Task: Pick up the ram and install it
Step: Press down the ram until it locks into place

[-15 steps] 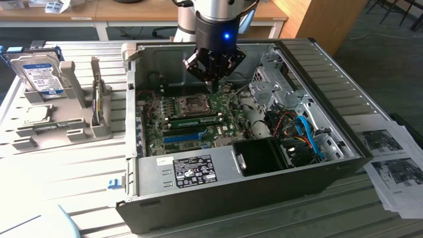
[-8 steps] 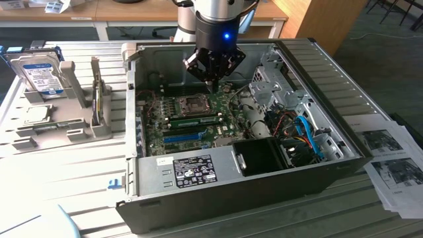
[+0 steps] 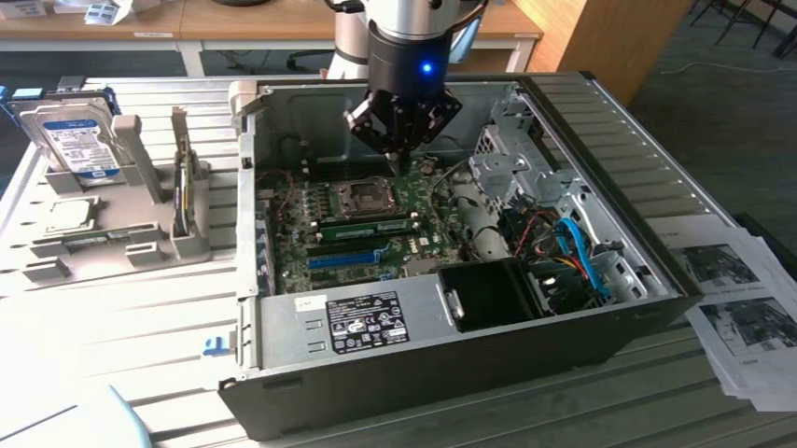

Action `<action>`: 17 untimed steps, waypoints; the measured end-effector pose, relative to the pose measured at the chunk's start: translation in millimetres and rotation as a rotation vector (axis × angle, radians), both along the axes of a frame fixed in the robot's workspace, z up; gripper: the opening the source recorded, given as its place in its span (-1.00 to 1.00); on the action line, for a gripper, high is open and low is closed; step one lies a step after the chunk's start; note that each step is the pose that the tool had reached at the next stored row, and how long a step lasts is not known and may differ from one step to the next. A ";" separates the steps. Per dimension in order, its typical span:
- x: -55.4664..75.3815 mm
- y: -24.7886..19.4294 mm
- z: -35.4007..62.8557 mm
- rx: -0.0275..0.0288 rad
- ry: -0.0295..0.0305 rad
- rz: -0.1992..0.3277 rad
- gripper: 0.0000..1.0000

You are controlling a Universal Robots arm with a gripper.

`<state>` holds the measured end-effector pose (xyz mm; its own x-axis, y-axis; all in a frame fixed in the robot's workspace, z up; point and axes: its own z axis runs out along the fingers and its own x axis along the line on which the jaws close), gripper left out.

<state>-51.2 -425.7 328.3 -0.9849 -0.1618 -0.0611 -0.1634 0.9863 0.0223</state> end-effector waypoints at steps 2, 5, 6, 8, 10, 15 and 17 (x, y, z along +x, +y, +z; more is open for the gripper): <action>0.0 0.0 0.0 0.0000 0.0142 -0.001 -0.81; 0.0 0.0 0.1 -0.0002 0.0313 -0.002 -0.81; 0.0 0.0 0.1 -0.0003 0.0349 -0.003 -0.81; 0.0 0.0 0.1 -0.0002 0.0409 -0.003 -0.81; -0.1 0.0 0.1 -0.0002 0.0463 -0.004 -0.81; 0.0 0.0 0.0 -0.0001 0.0470 -0.004 -0.81; 0.0 0.0 0.0 0.0002 0.0471 -0.016 -0.81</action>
